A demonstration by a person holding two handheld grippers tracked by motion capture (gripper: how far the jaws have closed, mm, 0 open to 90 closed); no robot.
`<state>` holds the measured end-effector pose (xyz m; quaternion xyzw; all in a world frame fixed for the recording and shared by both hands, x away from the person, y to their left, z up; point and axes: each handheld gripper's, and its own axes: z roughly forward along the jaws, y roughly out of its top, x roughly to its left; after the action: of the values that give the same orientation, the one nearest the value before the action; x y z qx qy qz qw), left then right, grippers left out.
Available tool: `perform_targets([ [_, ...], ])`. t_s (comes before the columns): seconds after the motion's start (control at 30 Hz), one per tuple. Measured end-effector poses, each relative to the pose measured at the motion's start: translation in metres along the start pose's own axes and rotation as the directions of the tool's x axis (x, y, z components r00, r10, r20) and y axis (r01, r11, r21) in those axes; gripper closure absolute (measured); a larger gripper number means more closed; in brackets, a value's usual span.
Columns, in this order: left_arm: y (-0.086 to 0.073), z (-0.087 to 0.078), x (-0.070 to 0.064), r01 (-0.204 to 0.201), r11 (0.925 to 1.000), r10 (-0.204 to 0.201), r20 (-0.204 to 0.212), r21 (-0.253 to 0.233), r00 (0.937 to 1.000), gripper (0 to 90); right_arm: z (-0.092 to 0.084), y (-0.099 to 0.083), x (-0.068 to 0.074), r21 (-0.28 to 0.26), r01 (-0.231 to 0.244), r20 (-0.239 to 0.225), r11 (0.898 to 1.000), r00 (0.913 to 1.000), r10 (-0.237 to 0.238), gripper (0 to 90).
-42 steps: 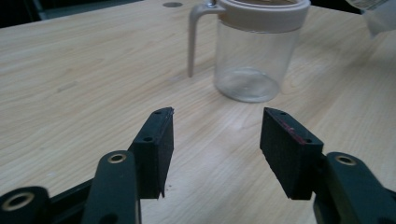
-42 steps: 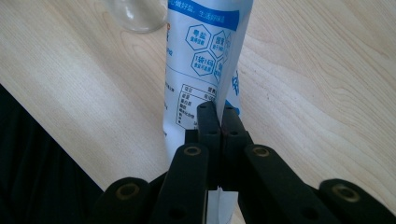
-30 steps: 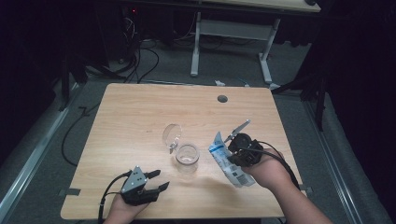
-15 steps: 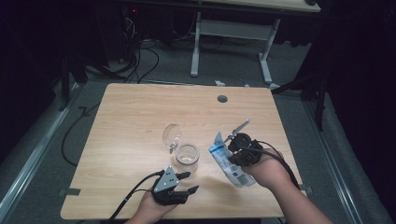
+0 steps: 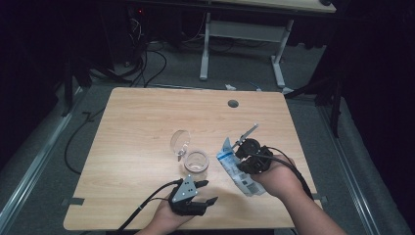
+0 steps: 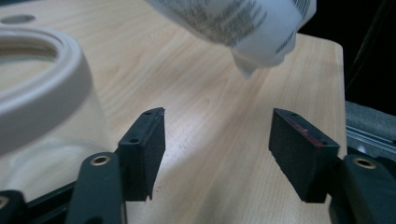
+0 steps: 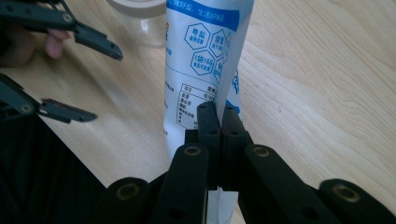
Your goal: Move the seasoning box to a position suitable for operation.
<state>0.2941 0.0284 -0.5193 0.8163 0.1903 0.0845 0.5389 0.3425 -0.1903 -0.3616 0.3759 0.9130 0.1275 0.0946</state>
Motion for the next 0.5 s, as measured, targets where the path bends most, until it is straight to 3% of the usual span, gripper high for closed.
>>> perform_targets([
  [0.3, 0.0, 0.008, -0.012, -0.02, 0.9998, 0.02, 0.024, -0.002, 0.9995, 32.9, -0.009, 0.006, 0.014, 0.003, 0.003, 0.0, 1.0, 1.0, -0.003, 90.0],
  [0.5, 0.002, 0.012, -0.016, -0.036, 0.9994, 0.036, 0.029, -0.003, 0.9989, 30.7, -0.003, 0.011, 0.019, 0.007, 0.005, -0.009, 1.0, 0.9999, -0.005, 90.0],
])
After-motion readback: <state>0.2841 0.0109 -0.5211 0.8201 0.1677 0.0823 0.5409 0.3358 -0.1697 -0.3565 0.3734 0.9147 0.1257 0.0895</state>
